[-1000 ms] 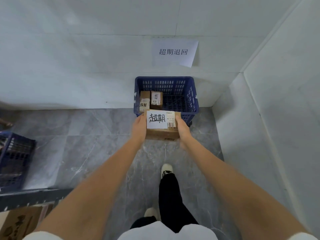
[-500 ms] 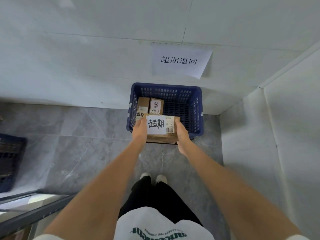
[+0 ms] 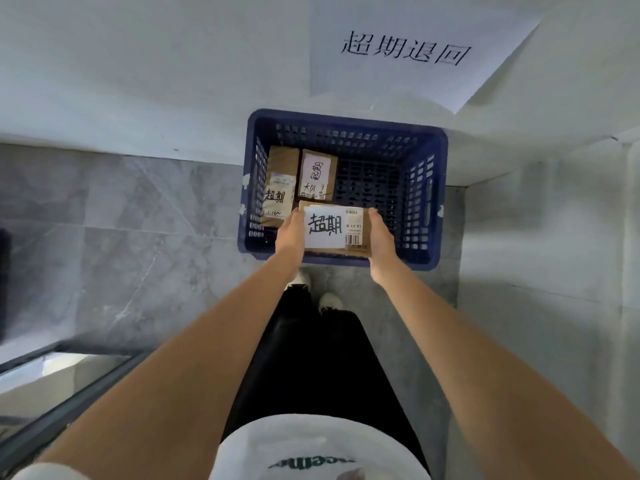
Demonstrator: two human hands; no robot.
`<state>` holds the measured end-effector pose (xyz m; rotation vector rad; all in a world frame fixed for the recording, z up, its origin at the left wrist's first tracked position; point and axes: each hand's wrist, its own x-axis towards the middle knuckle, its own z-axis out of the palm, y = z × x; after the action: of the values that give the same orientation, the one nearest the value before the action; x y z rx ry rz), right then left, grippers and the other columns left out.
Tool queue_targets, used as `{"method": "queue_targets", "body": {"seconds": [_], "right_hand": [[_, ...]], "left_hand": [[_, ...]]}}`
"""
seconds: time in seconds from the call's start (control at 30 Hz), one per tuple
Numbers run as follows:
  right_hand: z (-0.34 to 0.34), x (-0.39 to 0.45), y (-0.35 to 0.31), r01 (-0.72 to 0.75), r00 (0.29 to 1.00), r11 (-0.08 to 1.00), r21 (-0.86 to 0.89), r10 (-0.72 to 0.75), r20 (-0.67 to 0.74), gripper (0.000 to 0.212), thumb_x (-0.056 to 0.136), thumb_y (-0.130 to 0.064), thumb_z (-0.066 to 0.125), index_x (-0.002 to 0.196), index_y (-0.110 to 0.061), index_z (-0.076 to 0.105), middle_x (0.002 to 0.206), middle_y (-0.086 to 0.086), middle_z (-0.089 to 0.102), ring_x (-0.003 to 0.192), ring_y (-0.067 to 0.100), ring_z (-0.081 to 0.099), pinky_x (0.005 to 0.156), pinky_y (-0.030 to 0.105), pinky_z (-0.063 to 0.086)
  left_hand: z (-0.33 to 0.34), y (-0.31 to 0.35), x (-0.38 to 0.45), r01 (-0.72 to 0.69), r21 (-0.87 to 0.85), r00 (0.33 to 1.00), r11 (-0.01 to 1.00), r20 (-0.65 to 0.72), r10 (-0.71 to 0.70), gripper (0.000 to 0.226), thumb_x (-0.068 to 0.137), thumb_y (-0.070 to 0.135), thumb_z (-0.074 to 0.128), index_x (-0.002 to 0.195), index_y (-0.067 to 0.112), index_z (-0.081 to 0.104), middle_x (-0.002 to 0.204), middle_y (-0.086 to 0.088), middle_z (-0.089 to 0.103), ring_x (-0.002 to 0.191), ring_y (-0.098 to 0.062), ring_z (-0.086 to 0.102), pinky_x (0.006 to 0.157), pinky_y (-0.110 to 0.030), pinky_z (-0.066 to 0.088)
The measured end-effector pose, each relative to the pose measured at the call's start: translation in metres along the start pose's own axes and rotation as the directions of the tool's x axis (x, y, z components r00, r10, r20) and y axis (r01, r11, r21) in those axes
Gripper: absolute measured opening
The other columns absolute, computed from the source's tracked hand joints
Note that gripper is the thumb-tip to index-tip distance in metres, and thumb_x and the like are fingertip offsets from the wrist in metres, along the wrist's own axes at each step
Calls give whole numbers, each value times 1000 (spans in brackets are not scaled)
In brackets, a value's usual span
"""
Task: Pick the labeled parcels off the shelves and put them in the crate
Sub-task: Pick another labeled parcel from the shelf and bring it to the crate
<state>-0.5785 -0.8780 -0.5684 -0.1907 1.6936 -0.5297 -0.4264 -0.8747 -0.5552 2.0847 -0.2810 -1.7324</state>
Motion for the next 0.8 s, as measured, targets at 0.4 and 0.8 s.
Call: {"method": "queue_targets", "body": {"seconds": [0.4,0.8], "right_hand": [[23,196,43,-140,990,988,-60,141,10,43,97,-61,40,101,-29,68,116,-2,66,108,17,60,105,34,38],[57,256,61,-124,992,992,-5,124,12,59,82,-72,47,110,-25,70,112,3,72,107,24,66,109,44,42]], "left_hand": [[43,-25,189,142,-17,989,990,33,-141,63,99,59,21,115,17,65,113,-6,69,113,-24,58,111,-38,28],[45,-51,253,54,48,998,997,32,-55,70,87,65,30,142,24,44,136,-4,57,119,-22,56,100,-34,43]]}}
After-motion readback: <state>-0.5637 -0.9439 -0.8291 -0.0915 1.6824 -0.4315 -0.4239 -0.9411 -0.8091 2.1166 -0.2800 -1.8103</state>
